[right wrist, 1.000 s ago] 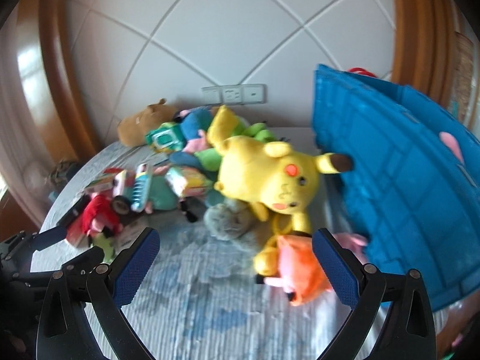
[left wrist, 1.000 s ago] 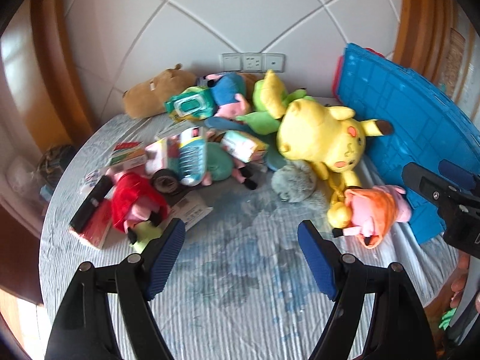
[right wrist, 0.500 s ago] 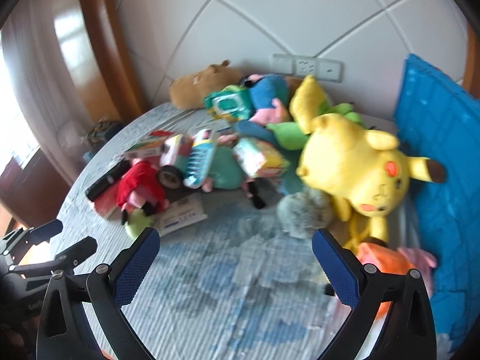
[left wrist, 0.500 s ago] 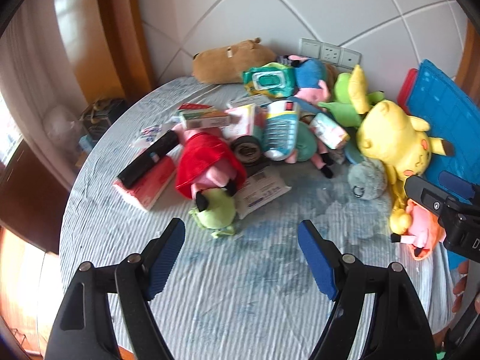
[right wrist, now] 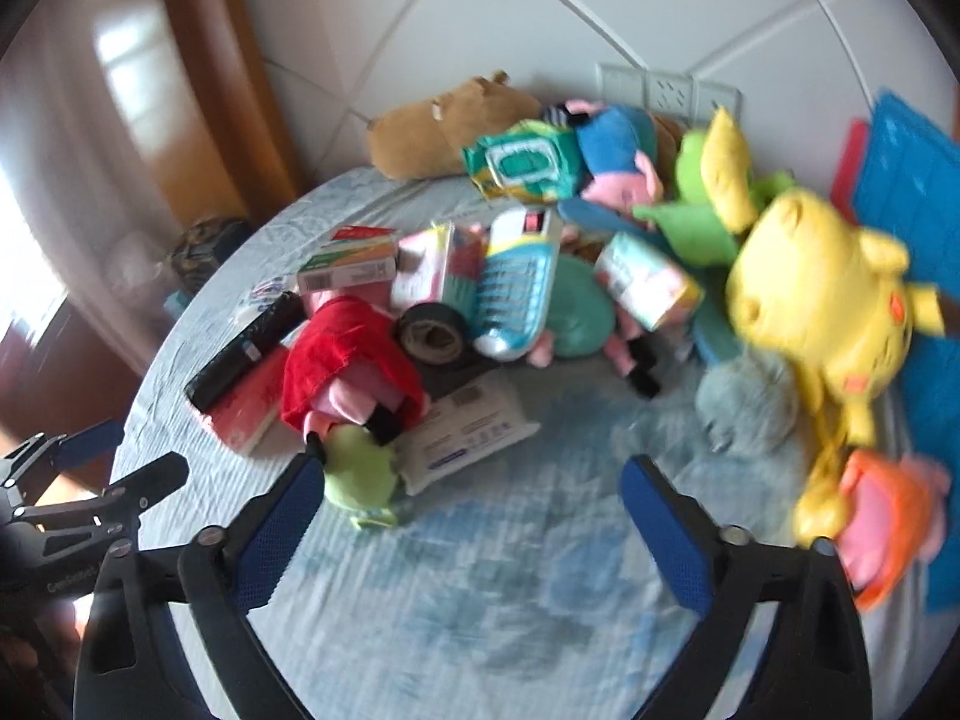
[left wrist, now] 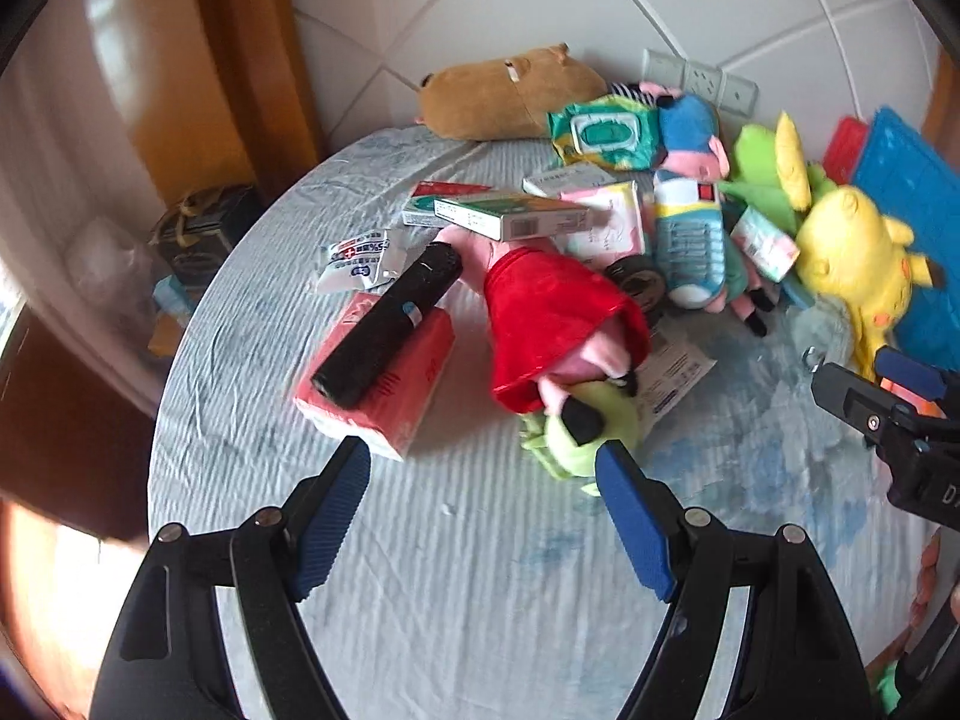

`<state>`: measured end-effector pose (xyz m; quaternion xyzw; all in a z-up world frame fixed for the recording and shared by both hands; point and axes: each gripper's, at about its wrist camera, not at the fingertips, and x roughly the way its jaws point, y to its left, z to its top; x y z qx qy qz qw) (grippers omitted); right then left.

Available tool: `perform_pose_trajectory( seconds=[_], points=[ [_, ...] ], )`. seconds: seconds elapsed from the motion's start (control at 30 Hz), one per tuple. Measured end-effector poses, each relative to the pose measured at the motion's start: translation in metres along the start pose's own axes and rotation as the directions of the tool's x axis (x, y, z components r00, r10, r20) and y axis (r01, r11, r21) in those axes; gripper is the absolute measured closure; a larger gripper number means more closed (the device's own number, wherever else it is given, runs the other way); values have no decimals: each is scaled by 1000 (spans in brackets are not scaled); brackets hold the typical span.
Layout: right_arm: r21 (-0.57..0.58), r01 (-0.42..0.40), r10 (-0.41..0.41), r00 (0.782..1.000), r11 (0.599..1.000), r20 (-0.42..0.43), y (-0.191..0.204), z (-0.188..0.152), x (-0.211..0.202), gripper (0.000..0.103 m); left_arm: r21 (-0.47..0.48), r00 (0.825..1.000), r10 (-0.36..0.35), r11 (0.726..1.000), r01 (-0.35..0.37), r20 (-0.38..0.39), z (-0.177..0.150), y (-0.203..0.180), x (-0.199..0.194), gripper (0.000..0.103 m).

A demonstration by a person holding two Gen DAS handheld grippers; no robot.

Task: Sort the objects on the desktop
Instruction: 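Lower the left gripper onto the black roller while the right approaches the green alien plush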

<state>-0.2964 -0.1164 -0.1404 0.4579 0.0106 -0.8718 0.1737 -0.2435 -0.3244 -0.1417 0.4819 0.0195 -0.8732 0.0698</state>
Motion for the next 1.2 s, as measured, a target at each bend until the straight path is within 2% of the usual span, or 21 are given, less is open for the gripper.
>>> perform_pose_trajectory(
  seconds=[0.03, 0.07, 0.3, 0.4, 0.6, 0.9, 1.0, 1.13, 1.17, 1.2],
  points=[
    [22, 3, -3, 1000, 1000, -10, 6, -3, 7, 19, 19, 1000, -7, 1000, 7, -1, 2, 7, 5, 26],
    [38, 12, -12, 1000, 999, -23, 15, -8, 17, 20, 41, 1000, -14, 999, 14, -7, 3, 16, 11, 26],
    [130, 43, -31, 995, 991, -91, 47, -27, 54, 20, 151, 997, -60, 986, 68, -57, 14, 41, 45, 26],
    [129, 50, -33, 991, 990, -131, 58, -28, 77, 9, 154, 995, -73, 985, 82, -65, 17, 49, 56, 26],
    [151, 67, -41, 984, 986, -172, 68, -29, 114, 8, 159, 992, -77, 983, 92, -95, 23, 65, 82, 26],
    [162, 107, -72, 976, 981, -204, 65, -21, 149, 8, 152, 993, -65, 985, 80, -102, 51, 81, 123, 26],
    [191, 92, -53, 978, 977, -200, 56, -19, 153, 23, 161, 992, -60, 984, 77, -107, 62, 83, 140, 26],
    [186, 85, -46, 977, 979, -206, 55, -17, 156, 25, 177, 988, -86, 978, 108, -129, 70, 77, 159, 26],
    [188, 84, -44, 977, 979, -208, 55, -17, 157, 25, 176, 986, -101, 977, 124, -132, 69, 76, 161, 30],
    [190, 82, -42, 977, 978, -209, 54, -17, 157, 26, 174, 984, -116, 975, 139, -135, 68, 75, 162, 41]
  ],
)
